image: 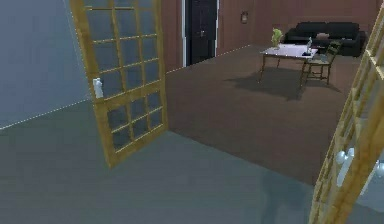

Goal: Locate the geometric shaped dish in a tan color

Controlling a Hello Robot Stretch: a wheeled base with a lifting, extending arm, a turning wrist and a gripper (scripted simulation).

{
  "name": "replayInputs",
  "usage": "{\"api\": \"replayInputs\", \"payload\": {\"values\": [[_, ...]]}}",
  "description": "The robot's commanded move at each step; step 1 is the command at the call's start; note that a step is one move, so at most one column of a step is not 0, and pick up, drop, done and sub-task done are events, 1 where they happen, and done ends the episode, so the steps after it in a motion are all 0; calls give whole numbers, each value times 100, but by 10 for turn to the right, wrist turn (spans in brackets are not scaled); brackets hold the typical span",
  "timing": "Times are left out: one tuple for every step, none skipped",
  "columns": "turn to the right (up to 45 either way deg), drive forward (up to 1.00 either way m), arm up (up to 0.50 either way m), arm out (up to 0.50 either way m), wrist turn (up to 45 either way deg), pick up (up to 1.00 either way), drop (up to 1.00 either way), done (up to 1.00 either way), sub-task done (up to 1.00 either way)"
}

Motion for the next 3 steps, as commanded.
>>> {"api": "replayInputs", "payload": {"values": [[0, 75, 0, 0, 0, 0, 0, 0, 0], [330, 0, 0, 0, 0, 0, 0, 0, 0], [0, 100, 0, 0, 0, 0, 0, 0, 0]]}}
